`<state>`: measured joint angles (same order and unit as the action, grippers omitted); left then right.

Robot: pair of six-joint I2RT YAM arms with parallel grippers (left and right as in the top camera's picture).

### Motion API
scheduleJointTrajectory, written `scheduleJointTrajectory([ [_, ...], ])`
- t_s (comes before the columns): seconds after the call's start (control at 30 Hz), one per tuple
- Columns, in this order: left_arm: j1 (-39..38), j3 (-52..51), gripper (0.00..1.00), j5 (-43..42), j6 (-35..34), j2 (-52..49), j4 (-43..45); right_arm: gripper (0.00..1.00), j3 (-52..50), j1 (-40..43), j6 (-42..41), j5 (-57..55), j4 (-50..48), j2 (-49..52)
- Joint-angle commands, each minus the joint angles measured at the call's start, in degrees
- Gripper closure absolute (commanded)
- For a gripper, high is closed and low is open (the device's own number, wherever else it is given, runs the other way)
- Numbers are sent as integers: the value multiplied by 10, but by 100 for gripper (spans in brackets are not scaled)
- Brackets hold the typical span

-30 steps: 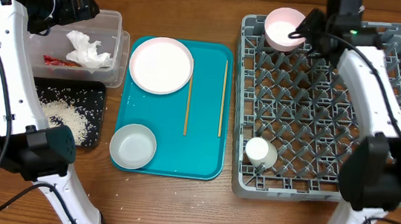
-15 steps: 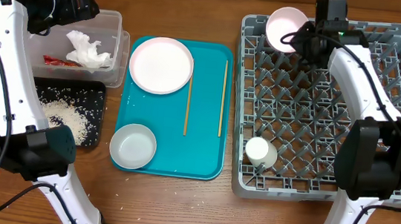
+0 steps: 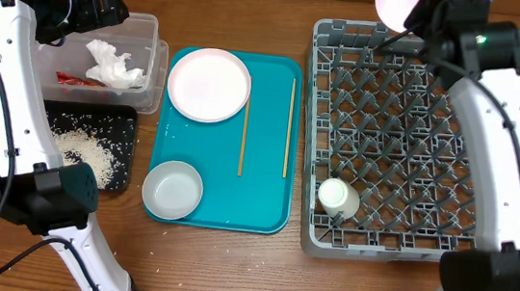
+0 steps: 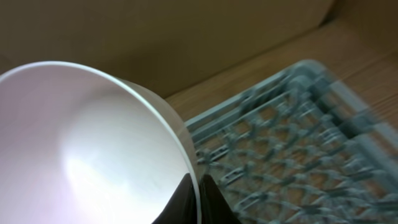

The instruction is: Sort waste into correct bins and load items into the dishwasher

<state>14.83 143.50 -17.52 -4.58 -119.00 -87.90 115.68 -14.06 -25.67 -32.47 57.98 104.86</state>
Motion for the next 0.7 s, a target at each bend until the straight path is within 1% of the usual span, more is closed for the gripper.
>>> scheduleJointTrajectory([
  [0.0,-1,-2,0,2,-8,6,1,96,2,-87,94,-293,13,33],
  [0.03,-1,-2,0,2,-8,6,1,96,2,-113,127,-363,10,53],
  [0.1,-1,-2,0,2,-8,6,1,96,2,-137,166,-428,9,81],
  [0.17,-1,-2,0,2,-8,6,1,96,2,-148,188,-463,9,108],
  [0.27,-1,-2,0,2,-8,6,1,96,2,-151,232,-477,10,155],
  [0.33,-1,-2,0,2,-8,6,1,96,2,-151,246,-493,12,185],
  [0.47,-1,-2,0,2,-8,6,1,96,2,-151,247,-504,16,221],
  [0.67,-1,-2,0,2,-8,6,1,96,-2,-151,246,-470,24,243],
])
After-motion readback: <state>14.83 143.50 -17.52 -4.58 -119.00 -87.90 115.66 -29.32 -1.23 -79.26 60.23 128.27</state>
